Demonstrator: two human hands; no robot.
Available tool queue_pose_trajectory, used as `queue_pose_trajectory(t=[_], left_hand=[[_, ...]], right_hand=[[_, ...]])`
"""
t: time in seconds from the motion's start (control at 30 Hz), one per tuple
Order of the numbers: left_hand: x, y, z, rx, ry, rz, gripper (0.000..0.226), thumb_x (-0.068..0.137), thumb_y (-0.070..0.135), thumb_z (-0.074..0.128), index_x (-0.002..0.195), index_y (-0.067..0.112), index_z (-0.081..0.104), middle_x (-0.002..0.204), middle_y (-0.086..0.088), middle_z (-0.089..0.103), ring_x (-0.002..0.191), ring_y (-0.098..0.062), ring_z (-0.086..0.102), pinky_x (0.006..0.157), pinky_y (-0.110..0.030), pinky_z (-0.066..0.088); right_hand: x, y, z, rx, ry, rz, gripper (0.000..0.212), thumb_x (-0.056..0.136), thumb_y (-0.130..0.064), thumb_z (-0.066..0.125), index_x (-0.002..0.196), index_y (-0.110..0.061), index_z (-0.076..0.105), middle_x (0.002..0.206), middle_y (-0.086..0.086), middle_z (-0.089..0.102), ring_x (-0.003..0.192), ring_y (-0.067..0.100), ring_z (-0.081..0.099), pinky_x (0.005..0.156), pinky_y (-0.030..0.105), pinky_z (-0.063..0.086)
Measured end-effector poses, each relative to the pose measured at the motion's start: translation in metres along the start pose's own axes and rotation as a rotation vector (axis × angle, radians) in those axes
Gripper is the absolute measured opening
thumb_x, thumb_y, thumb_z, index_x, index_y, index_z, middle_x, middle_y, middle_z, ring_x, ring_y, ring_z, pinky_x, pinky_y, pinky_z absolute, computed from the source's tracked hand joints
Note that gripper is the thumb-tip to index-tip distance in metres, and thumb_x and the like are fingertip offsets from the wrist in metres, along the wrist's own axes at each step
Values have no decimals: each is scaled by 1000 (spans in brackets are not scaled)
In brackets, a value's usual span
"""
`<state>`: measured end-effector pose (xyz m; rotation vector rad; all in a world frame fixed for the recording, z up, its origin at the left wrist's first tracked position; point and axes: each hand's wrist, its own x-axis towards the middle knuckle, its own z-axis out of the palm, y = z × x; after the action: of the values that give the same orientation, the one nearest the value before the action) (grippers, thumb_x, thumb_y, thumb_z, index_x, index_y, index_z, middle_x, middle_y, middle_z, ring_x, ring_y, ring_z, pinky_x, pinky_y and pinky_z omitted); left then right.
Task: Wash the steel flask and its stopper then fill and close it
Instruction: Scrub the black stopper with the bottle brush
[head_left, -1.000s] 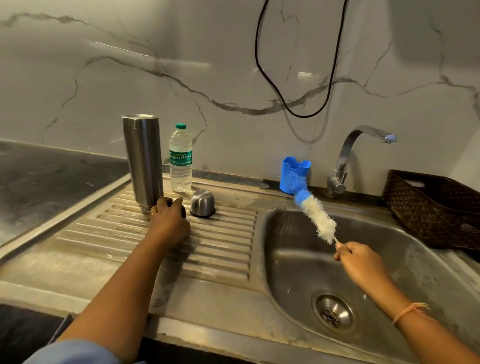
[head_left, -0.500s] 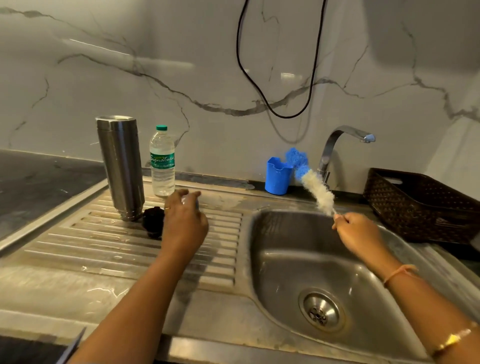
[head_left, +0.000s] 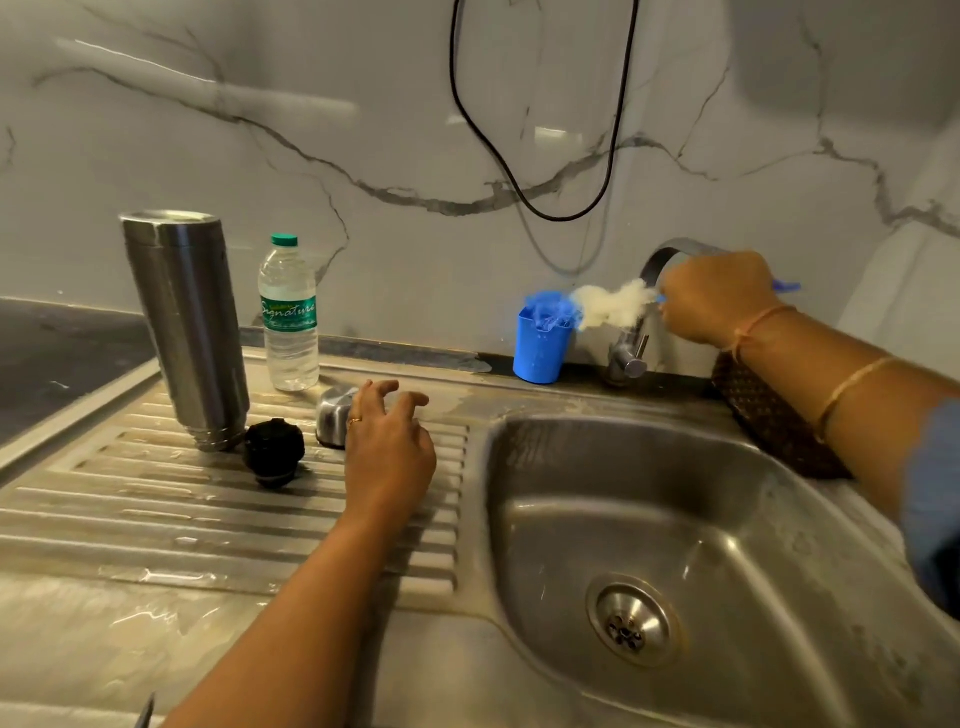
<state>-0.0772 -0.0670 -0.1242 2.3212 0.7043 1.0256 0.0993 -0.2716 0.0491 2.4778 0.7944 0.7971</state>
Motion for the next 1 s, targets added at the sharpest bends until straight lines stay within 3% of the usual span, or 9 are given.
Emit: queue_pose_trajectory(t=[0.17, 0.33, 0.57, 0.77, 0.87, 1.0], left_hand=[[2, -2, 1, -21, 17, -6, 33, 89, 8, 52, 120, 16, 59, 141, -9, 37, 139, -27, 23, 113, -41, 27], [3, -4, 1, -36, 31, -28, 34, 90, 7, 50, 122, 16, 58, 144, -9, 35, 143, -27, 16, 115, -44, 23], [7, -7, 0, -34, 64, -37, 36, 90, 6, 49, 125, 15, 56, 146, -11, 33, 143, -28, 15, 116, -42, 18], [13, -16, 1, -36, 61, -66, 43, 92, 6, 47, 133, 18, 50, 152, -12, 23, 145, -29, 4, 117, -49, 16], [16, -21, 2, -16, 64, -72, 46, 92, 6, 46, 136, 19, 47, 154, -13, 18, 146, -30, 0, 117, -50, 15], [20, -25, 3, 19, 46, -102, 51, 92, 6, 47, 141, 19, 41, 155, -15, 15, 145, -34, -3, 117, -49, 12]], right_hand=[[36, -4, -29, -267, 62, -55, 15, 90, -13, 49, 92, -8, 63, 98, 12, 63, 94, 32, 59, 78, 40, 40], [56, -21, -35, -399, 93, -95, 17, 91, -15, 48, 98, -9, 62, 103, 10, 62, 98, 30, 57, 84, 39, 41], [43, -17, -35, -551, 81, -298, 14, 91, -16, 49, 93, -11, 61, 98, 5, 62, 91, 23, 59, 67, 33, 38], [36, -3, -33, -410, 94, -180, 15, 90, -16, 51, 95, -11, 64, 98, 7, 61, 91, 28, 60, 68, 37, 41], [32, 10, -37, -330, 107, -107, 15, 89, -15, 52, 95, -8, 64, 95, 10, 60, 90, 32, 60, 64, 37, 35], [22, 19, -43, -251, 148, -55, 17, 89, -16, 52, 87, -4, 64, 76, 10, 44, 71, 31, 53, 60, 34, 33]])
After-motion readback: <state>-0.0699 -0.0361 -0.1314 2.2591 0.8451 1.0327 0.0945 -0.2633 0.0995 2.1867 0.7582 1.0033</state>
